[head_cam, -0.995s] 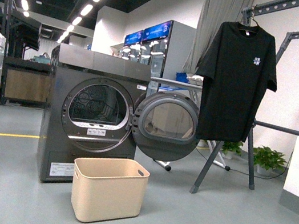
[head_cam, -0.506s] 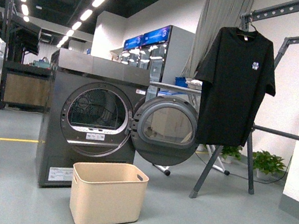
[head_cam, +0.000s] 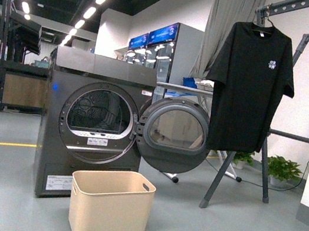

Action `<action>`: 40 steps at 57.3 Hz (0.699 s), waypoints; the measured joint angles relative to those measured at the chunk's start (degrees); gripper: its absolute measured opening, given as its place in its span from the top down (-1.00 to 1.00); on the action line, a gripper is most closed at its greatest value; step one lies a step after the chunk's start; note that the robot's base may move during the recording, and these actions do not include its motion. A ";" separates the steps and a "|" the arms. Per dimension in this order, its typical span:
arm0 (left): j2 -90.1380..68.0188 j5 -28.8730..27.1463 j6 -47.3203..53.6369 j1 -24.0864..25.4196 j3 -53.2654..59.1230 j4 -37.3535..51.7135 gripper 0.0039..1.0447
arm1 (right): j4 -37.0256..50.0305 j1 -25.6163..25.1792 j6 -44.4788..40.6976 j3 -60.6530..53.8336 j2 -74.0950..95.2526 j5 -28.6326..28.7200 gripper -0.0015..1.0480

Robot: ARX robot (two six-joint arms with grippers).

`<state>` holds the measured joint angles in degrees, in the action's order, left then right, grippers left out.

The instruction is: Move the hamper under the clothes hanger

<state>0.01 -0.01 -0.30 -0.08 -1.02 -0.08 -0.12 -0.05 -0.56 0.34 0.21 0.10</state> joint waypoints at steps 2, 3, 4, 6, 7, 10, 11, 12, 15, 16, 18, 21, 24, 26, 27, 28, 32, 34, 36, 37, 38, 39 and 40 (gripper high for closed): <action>-0.02 -0.11 -0.02 0.00 0.00 0.00 -0.88 | 0.00 -0.02 0.00 0.00 0.00 0.04 -0.85; 0.00 -0.11 -0.02 0.00 0.00 0.00 -0.88 | 0.00 -0.02 0.00 0.00 0.00 0.13 -0.85; 0.00 -0.07 -0.02 0.00 0.00 0.00 -0.88 | 0.00 -0.02 0.00 0.00 0.00 0.17 -0.85; -0.07 0.17 0.02 0.00 0.00 -0.02 -0.88 | -0.02 0.00 0.02 0.00 0.02 -0.20 -0.85; -0.04 0.17 0.00 0.00 0.00 0.00 -0.88 | -0.04 0.00 0.00 0.00 0.02 -0.20 -0.85; -0.02 0.00 0.00 0.00 0.00 0.00 -0.88 | -0.02 0.00 0.00 0.00 0.00 -0.13 -0.85; -0.04 -0.04 0.00 0.00 0.00 -0.02 -0.88 | -0.02 0.00 0.00 0.00 0.00 0.04 -0.85; -0.04 -0.07 0.00 0.00 0.00 -0.02 -0.88 | -0.04 0.00 0.00 0.00 0.00 0.00 -0.85; -0.04 0.04 0.00 0.00 0.00 0.00 -0.88 | -0.04 0.00 0.00 0.00 0.00 0.00 -0.85; -0.04 0.02 0.00 0.00 0.00 -0.02 -0.88 | -0.04 0.00 0.00 0.00 0.00 -0.02 -0.85; -0.04 0.00 0.00 0.00 0.00 0.00 -0.88 | -0.02 -0.02 0.00 0.00 0.00 0.00 -0.85; -0.02 -0.02 0.00 0.00 0.00 0.00 -0.88 | -0.04 -0.02 0.00 0.00 0.00 0.00 -0.85; -0.07 0.04 0.00 0.02 0.00 0.00 -0.88 | -0.07 0.02 0.00 0.00 0.02 -0.07 -0.85; 0.00 0.02 0.00 0.02 0.00 0.00 -0.88 | -0.02 0.00 0.00 0.00 0.00 -0.04 -0.85; -0.02 -0.04 0.00 0.00 0.00 -0.02 -0.88 | 0.02 0.00 0.00 0.02 0.00 0.00 -0.85; -0.04 0.00 0.00 0.00 0.00 -0.02 -0.88 | 0.00 0.00 0.00 0.00 0.00 0.11 -0.85; 0.00 0.00 -0.02 0.00 0.00 -0.02 -0.88 | -0.04 0.00 0.00 0.00 0.00 0.02 -0.85; -0.09 0.07 -0.04 0.00 0.00 -0.02 -0.88 | -0.09 0.00 -0.02 0.00 0.00 0.00 -0.85; 0.00 -0.04 0.00 0.00 0.00 -0.02 -0.88 | 0.00 0.00 0.00 0.00 0.00 0.04 -0.85; -0.07 -0.04 0.00 0.00 0.00 -0.02 -0.88 | 0.00 0.00 0.00 0.00 0.00 0.07 -0.85; -0.04 0.09 0.00 0.00 0.00 -0.02 -0.88 | 0.00 0.00 0.00 0.00 0.00 0.04 -0.85; -0.02 0.00 0.00 0.00 0.00 0.00 -0.88 | 0.00 0.00 0.00 0.00 0.00 -0.09 -0.85; -0.04 0.09 -0.02 0.00 0.00 0.00 -0.88 | -0.02 0.00 0.00 0.00 0.00 -0.02 -0.85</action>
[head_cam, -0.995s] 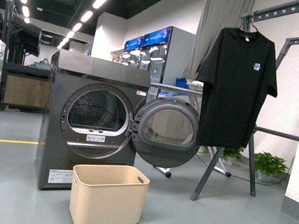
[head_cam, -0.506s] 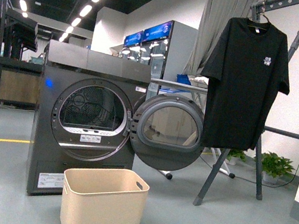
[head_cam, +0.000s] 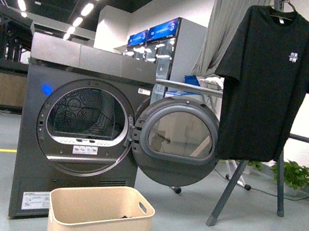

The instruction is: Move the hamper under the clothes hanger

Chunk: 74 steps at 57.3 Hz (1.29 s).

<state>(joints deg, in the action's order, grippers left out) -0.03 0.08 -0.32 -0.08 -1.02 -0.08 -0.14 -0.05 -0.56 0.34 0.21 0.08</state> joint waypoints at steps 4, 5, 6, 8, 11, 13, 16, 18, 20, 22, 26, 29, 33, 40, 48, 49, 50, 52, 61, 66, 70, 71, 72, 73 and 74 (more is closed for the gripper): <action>0.02 -0.13 0.02 0.00 0.00 0.00 -0.88 | 0.02 0.00 0.00 0.00 0.00 0.07 -0.85; -0.02 -0.11 0.02 0.00 0.00 0.00 -0.88 | 0.02 0.00 0.00 0.00 0.00 0.02 -0.85; 0.02 -0.09 0.02 0.00 0.00 0.00 -0.88 | 0.00 0.00 0.00 0.00 0.00 0.02 -0.85; -0.02 -0.11 0.00 0.00 0.00 0.00 -0.88 | 0.00 0.00 0.00 0.00 0.00 0.02 -0.85; 0.04 -0.11 0.02 0.00 0.00 0.00 -0.88 | 0.00 0.00 0.00 0.00 0.00 0.04 -0.85; -0.02 -0.04 0.02 0.00 0.00 -0.02 -0.88 | 0.00 0.00 0.00 0.00 0.00 0.02 -0.85; 0.04 -0.09 0.02 0.00 0.00 0.00 -0.88 | 0.02 0.00 0.00 0.00 0.00 -0.04 -0.85; -0.04 -0.11 0.02 0.00 0.00 0.00 -0.88 | 0.00 -0.02 0.00 0.00 0.00 0.02 -0.85; 0.02 -0.09 0.00 0.00 0.00 0.00 -0.88 | 0.00 0.00 0.00 0.00 0.00 0.02 -0.85; 0.00 -0.11 0.02 0.00 0.00 0.04 -0.88 | 0.02 0.00 0.02 0.00 0.00 0.02 -0.85; 0.00 -0.07 0.02 0.02 0.00 -0.02 -0.88 | -0.02 0.00 0.00 0.00 0.00 0.07 -0.85; 0.00 -0.09 0.02 0.02 0.00 -0.04 -0.88 | -0.04 0.00 0.00 0.00 0.00 0.04 -0.85; 0.02 -0.17 0.02 0.02 0.00 -0.04 -0.88 | -0.02 0.00 0.00 0.00 0.00 0.04 -0.85; 0.04 -0.09 0.00 0.02 0.00 -0.04 -0.88 | -0.04 0.00 0.00 0.00 0.00 0.02 -0.85; -0.02 -0.09 0.02 0.02 0.00 -0.04 -0.88 | -0.04 0.00 0.00 0.00 0.04 0.00 -0.85; -0.02 -0.13 0.02 0.02 0.00 -0.04 -0.88 | -0.04 0.00 0.00 0.00 0.04 0.00 -0.85; 0.04 -0.13 0.00 0.02 0.00 -0.04 -0.88 | -0.04 0.00 0.00 0.00 0.04 0.00 -0.85; -0.02 -0.11 0.00 0.02 0.00 -0.04 -0.88 | -0.02 0.00 0.00 0.00 0.00 0.04 -0.85; 0.04 -0.13 0.02 0.02 0.00 -0.02 -0.88 | -0.02 0.00 0.00 0.00 0.00 0.02 -0.85; 0.04 -0.11 0.02 0.02 0.00 0.00 -0.88 | -0.04 0.00 -0.02 0.00 0.00 0.00 -0.85; -0.04 -0.09 0.02 0.02 0.00 -0.02 -0.88 | -0.04 0.00 0.00 0.00 0.00 0.02 -0.85; -0.02 -0.09 0.00 0.02 0.00 -0.02 -0.88 | -0.04 0.00 0.00 0.00 0.00 0.02 -0.85; 0.04 -0.09 0.00 0.02 0.00 -0.02 -0.88 | -0.04 0.00 0.00 0.00 0.00 0.02 -0.85; 0.02 -0.09 0.02 0.02 0.00 -0.02 -0.88 | -0.04 0.00 0.00 0.00 0.00 0.02 -0.85; 0.00 -0.07 0.02 0.02 0.00 -0.02 -0.88 | -0.04 0.00 0.00 0.00 0.00 0.00 -0.85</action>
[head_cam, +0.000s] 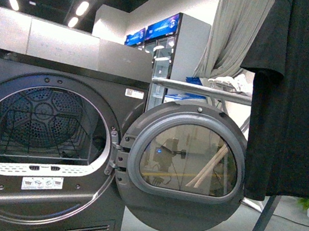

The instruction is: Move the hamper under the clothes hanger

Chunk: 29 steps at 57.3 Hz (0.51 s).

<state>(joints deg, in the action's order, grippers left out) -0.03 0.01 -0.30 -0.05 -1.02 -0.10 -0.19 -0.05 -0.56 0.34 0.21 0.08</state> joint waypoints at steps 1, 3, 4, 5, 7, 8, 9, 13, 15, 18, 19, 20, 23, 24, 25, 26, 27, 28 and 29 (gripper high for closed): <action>0.00 0.04 0.00 0.00 0.00 0.00 -0.88 | 0.00 0.00 0.00 0.00 0.00 -0.02 -0.85; 0.04 -0.02 0.00 0.00 0.00 0.00 -0.88 | 0.00 0.00 0.00 0.00 0.00 0.00 -0.85; 0.04 -0.02 -0.02 0.00 0.00 0.00 -0.88 | 0.00 0.00 0.00 0.00 0.00 0.02 -0.85; 0.02 -0.04 0.00 0.00 0.00 0.00 -0.88 | 0.02 0.00 0.00 0.00 0.00 0.04 -0.85; 0.02 -0.04 -0.02 0.00 0.00 0.02 -0.88 | 0.02 0.00 -0.02 0.00 0.00 0.02 -0.85; 0.02 -0.04 0.00 0.00 0.00 0.02 -0.88 | 0.02 0.00 0.00 0.00 0.00 0.02 -0.85; 0.02 0.04 0.00 0.00 0.00 0.02 -0.88 | 0.02 0.00 0.00 0.00 0.00 0.00 -0.85; 0.02 -0.09 -0.02 0.00 0.00 0.02 -0.88 | 0.02 0.00 0.00 0.00 0.00 0.09 -0.85; 0.02 -0.04 0.00 0.00 0.00 0.02 -0.88 | 0.02 0.00 0.00 0.00 0.00 0.04 -0.85; -0.04 -0.02 0.00 0.00 0.00 0.02 -0.88 | 0.00 0.00 0.00 0.00 0.00 -0.04 -0.85; -0.09 0.09 0.00 0.00 0.00 0.00 -0.88 | 0.00 0.00 0.00 0.00 0.02 -0.04 -0.85; -0.07 0.02 0.00 0.00 0.00 0.00 -0.88 | -0.02 0.00 -0.02 0.00 0.04 0.00 -0.85; -0.07 -0.07 -0.02 -0.02 0.00 -0.02 -0.88 | 0.07 0.00 0.00 0.00 0.00 0.26 -0.85; -0.07 -0.07 0.00 -0.02 0.00 -0.02 -0.88 | 0.07 0.00 0.00 0.00 0.00 0.09 -0.85; 0.00 0.02 0.00 -0.02 0.00 0.00 -0.88 | 0.07 0.00 0.00 0.00 0.00 0.04 -0.85; 0.02 0.07 0.00 -0.02 0.00 0.00 -0.88 | 0.07 0.00 0.00 0.00 0.00 -0.13 -0.85; -0.02 0.02 0.00 -0.02 0.00 0.00 -0.88 | 0.07 0.00 0.00 0.00 0.00 -0.09 -0.85; -0.02 0.00 0.00 -0.02 0.00 0.00 -0.88 | 0.07 0.00 0.00 0.00 0.00 -0.04 -0.85; 0.00 0.00 0.00 -0.02 0.00 0.00 -0.88 | 0.07 0.00 0.00 0.00 0.00 0.04 -0.85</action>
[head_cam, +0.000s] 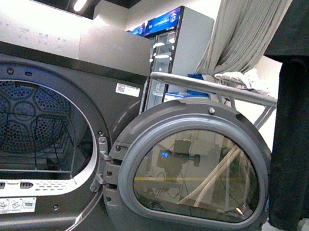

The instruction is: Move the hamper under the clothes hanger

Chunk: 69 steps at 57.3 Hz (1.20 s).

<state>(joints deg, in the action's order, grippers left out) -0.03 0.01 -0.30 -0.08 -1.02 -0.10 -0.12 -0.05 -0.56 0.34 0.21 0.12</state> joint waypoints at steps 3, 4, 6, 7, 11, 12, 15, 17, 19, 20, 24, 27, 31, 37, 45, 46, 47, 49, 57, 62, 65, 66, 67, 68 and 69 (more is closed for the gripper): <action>-0.09 -0.02 -0.02 0.00 0.00 -0.02 -0.88 | 0.00 0.00 0.00 0.00 0.02 -0.02 -0.85; -0.17 0.04 0.00 0.00 0.00 -0.02 -0.88 | 0.00 0.00 0.00 0.00 0.07 -0.04 -0.85; -0.11 0.20 0.00 -0.02 0.00 0.00 -0.88 | 0.00 -0.07 0.00 0.00 0.00 -0.50 -0.85; -0.13 0.24 0.00 -0.04 0.00 0.00 -0.88 | 0.00 -0.09 0.00 0.00 0.00 -0.48 -0.85; -0.17 0.09 0.00 -0.02 0.00 0.00 -0.88 | 0.00 -0.07 0.00 0.00 0.00 -0.42 -0.85; -0.15 0.07 0.00 -0.02 0.00 0.00 -0.88 | 0.00 -0.07 0.00 0.00 0.00 -0.42 -0.85; -0.15 0.04 0.00 -0.02 0.00 0.00 -0.88 | 0.00 -0.02 0.00 0.00 0.00 -0.42 -0.85; -0.09 0.02 0.00 -0.02 0.00 0.00 -0.88 | 0.00 -0.02 0.00 0.00 0.00 -0.24 -0.85; -0.11 -0.09 0.00 -0.02 0.00 0.00 -0.88 | 0.00 -0.02 0.00 0.00 0.00 -0.22 -0.85; -0.02 -0.11 0.00 -0.02 0.00 0.00 -0.88 | 0.00 -0.02 0.00 0.00 0.00 -0.04 -0.85; -0.04 -0.15 -0.02 -0.02 0.00 0.00 -0.88 | 0.00 0.00 0.00 0.00 0.00 -0.02 -0.85; 0.00 -0.04 0.00 -0.02 0.00 0.00 -0.88 | 0.00 0.00 0.00 0.00 0.00 -0.09 -0.85; -0.02 -0.04 0.00 -0.02 0.00 0.00 -0.88 | 0.00 0.00 0.00 0.00 0.00 -0.04 -0.85; -0.02 -0.07 0.00 -0.02 0.00 0.00 -0.88 | 0.00 0.00 0.00 0.00 0.00 -0.07 -0.85; 0.04 -0.44 -0.02 0.09 0.00 0.00 -0.88 | 0.00 0.09 0.00 0.00 0.02 0.24 -0.85; 0.04 -0.48 -0.02 0.07 0.00 0.00 -0.88 | 0.00 0.09 0.00 0.00 0.07 0.28 -0.85; 0.04 -0.42 -0.02 0.07 0.00 0.00 -0.88 | 0.00 0.09 0.00 0.00 0.11 0.24 -0.85; 0.04 -0.33 0.00 0.07 0.00 0.00 -0.88 | 0.00 0.09 0.00 0.00 0.11 0.17 -0.85; 0.04 -0.04 0.00 0.04 0.00 0.00 -0.88 | 0.00 0.02 0.00 0.00 0.00 -0.13 -0.85; 0.04 -0.26 -0.02 0.04 0.00 0.00 -0.88 | 0.00 0.04 0.00 0.00 0.00 0.20 -0.85; 0.04 -0.26 -0.02 0.04 0.00 0.00 -0.88 | 0.00 0.04 0.00 0.00 0.00 0.17 -0.85; 0.04 -0.26 -0.02 0.04 0.00 0.00 -0.88 | 0.00 0.04 0.00 0.00 0.00 0.17 -0.85; 0.04 -0.24 0.00 0.04 0.00 0.00 -0.88 | 0.00 0.02 -0.02 0.00 0.00 0.17 -0.85; 0.02 -0.17 0.00 0.04 0.00 0.00 -0.88 | 0.00 0.02 0.00 0.00 0.00 0.17 -0.85; -0.04 -0.11 0.00 0.04 0.00 0.00 -0.88 | 0.00 0.04 0.00 0.00 0.00 0.04 -0.85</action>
<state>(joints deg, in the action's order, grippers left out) -0.08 -0.10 -0.30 -0.03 -1.02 -0.10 -0.12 -0.01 -0.56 0.34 0.21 0.16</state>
